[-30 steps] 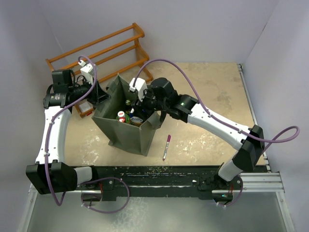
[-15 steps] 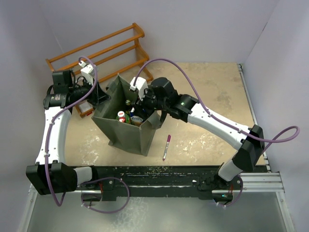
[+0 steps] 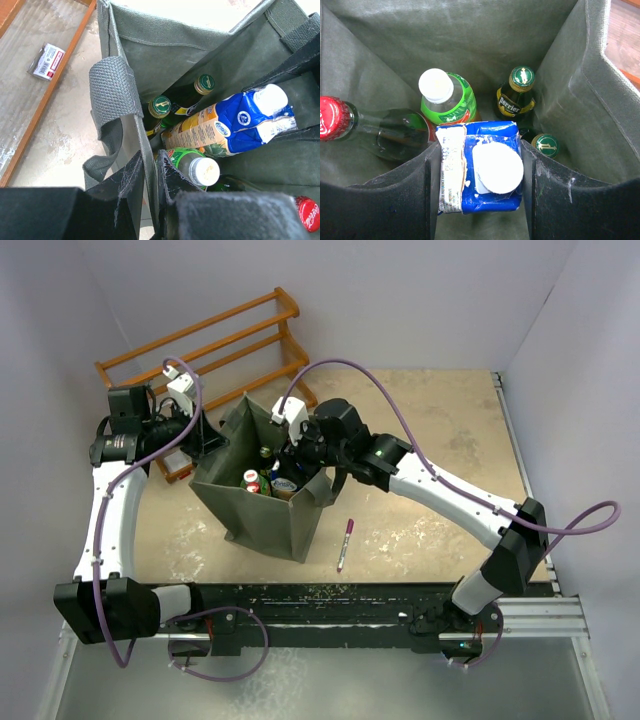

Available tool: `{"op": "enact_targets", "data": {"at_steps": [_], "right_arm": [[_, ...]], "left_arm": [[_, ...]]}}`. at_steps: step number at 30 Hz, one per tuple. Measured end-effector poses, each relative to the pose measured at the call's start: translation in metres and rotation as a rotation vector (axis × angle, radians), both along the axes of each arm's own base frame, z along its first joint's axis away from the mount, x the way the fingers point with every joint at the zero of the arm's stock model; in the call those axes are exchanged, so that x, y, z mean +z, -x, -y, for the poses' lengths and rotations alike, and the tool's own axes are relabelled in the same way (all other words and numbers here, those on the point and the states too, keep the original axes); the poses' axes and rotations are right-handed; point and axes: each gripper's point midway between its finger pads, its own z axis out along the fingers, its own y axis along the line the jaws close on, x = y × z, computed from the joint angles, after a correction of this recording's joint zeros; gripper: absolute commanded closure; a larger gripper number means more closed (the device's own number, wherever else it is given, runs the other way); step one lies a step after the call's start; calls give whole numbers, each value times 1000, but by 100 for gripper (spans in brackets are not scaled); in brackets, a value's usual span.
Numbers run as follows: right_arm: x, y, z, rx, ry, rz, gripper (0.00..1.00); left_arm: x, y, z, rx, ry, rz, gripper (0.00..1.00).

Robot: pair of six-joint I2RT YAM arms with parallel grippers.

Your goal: Place the beverage into the canvas bag

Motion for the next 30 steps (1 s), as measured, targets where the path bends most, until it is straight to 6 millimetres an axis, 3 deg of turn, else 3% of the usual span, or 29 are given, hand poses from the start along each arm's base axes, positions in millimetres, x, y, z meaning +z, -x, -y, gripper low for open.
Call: {"op": "enact_targets", "data": {"at_steps": [9, 14, 21, 30], "right_arm": [[-14, 1, 0, 6, 6, -9, 100], [-26, 2, 0, 12, 16, -13, 94], [-27, 3, -2, 36, 11, -4, 78], [-27, 6, -3, 71, 15, 9, 44]], "left_arm": [[1, 1, 0, 1, -1, 4, 82], [1, 1, 0, 1, -1, 5, 81], [1, 1, 0, 1, -1, 5, 81], [1, 1, 0, -2, -6, 8, 81]]}}
